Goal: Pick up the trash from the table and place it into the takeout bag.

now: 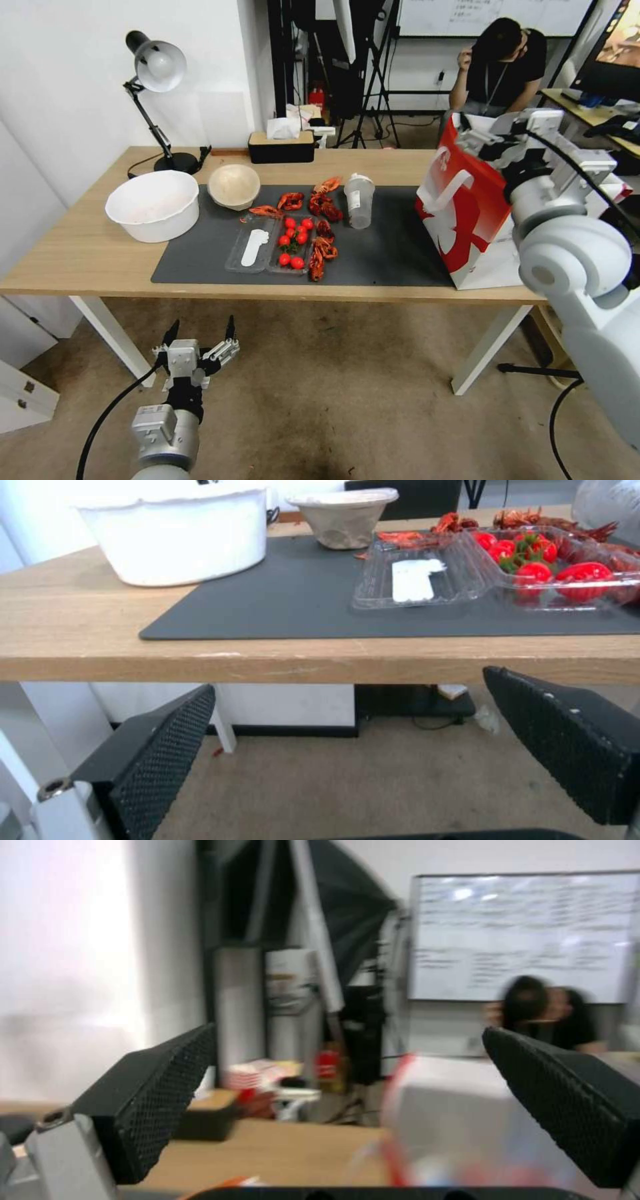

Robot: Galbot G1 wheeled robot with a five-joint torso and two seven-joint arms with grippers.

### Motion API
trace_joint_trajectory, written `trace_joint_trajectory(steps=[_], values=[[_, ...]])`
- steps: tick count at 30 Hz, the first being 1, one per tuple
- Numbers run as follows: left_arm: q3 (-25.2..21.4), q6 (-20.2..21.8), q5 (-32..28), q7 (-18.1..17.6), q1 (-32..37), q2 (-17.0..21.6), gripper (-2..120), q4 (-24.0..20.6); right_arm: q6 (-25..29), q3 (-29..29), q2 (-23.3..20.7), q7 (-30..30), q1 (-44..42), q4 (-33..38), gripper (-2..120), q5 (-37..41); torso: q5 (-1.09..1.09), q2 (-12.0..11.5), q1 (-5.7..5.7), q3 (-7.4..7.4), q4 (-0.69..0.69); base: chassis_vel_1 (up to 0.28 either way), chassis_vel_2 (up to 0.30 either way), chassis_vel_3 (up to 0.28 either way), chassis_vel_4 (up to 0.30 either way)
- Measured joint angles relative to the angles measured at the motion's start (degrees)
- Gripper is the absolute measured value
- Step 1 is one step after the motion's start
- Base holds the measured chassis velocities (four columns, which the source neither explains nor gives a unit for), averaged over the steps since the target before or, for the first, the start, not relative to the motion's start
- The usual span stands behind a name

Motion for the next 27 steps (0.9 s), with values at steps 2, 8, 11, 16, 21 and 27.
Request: trace_joint_trajectory(steps=[2,8,11,16,21,27], values=[[0.05,-0.07,-0.03,0.0,0.02,-0.01,100,0.03,1.2,-0.41,0.22,-1.96,-1.64,0.53,100,-0.28,0.02,0.0,0.0,0.0,0.01,0.0,0.0,0.0,0.0],[0.11,-0.33,-0.06,0.0,0.06,-0.06,100,0.24,4.2,-0.4,0.79,-5.09,-7.7,2.0,100,-3.82,0.01,0.0,0.0,0.0,0.01,0.0,0.0,0.0,0.0],[0.12,-0.41,-0.1,0.0,-0.02,-0.06,100,0.38,7.39,0.45,2.02,-6.0,-13.5,2.71,100,-7.25,0.01,0.0,0.0,0.0,0.0,0.0,0.0,0.0,0.0],[0.14,-0.58,-0.34,0.0,-0.17,-0.01,100,0.52,17.75,3.15,7.95,-8.56,-25.36,2.77,100,-15.51,0.02,0.0,0.0,0.01,-0.02,0.0,0.0,0.0,0.0],[-0.03,-0.77,-0.88,0.0,-0.18,0.33,100,0.57,27.58,4.77,14.22,-10.77,-35.62,2.15,100,-21.77,0.0,0.0,0.0,0.0,-0.02,0.0,0.0,0.0,0.0],[0.13,-0.96,-1.19,0.01,-0.3,0.59,100,0.84,36.95,5.61,19.79,-10.83,-44.67,0.13,100,-29.79,0.0,0.0,0.0,0.0,-0.01,0.0,0.0,0.0,0.0]])
